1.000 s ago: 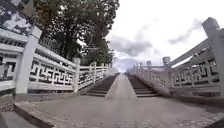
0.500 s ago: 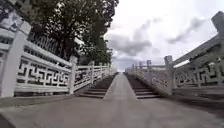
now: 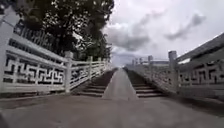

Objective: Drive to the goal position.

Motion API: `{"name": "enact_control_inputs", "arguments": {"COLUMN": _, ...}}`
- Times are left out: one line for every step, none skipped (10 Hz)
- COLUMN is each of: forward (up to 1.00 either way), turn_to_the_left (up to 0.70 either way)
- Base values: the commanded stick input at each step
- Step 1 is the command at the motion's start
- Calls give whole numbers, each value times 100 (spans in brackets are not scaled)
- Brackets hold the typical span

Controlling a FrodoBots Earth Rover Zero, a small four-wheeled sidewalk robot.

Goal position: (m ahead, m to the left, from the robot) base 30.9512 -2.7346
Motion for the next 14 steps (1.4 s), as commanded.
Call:
{"name": "enact_control_inputs", "arguments": {"forward": 45, "turn_to_the_left": 0}}
{"name": "enact_control_inputs", "arguments": {"forward": 45, "turn_to_the_left": 0}}
{"name": "enact_control_inputs", "arguments": {"forward": 45, "turn_to_the_left": 0}}
{"name": "enact_control_inputs", "arguments": {"forward": 45, "turn_to_the_left": 0}}
{"name": "enact_control_inputs", "arguments": {"forward": 45, "turn_to_the_left": 0}}
{"name": "enact_control_inputs", "arguments": {"forward": 45, "turn_to_the_left": 0}}
{"name": "enact_control_inputs", "arguments": {"forward": 45, "turn_to_the_left": 0}}
{"name": "enact_control_inputs", "arguments": {"forward": 45, "turn_to_the_left": 0}}
{"name": "enact_control_inputs", "arguments": {"forward": 45, "turn_to_the_left": 0}}
{"name": "enact_control_inputs", "arguments": {"forward": 45, "turn_to_the_left": 0}}
{"name": "enact_control_inputs", "arguments": {"forward": 45, "turn_to_the_left": 0}}
{"name": "enact_control_inputs", "arguments": {"forward": 45, "turn_to_the_left": 0}}
{"name": "enact_control_inputs", "arguments": {"forward": 45, "turn_to_the_left": 0}}
{"name": "enact_control_inputs", "arguments": {"forward": 45, "turn_to_the_left": 0}}
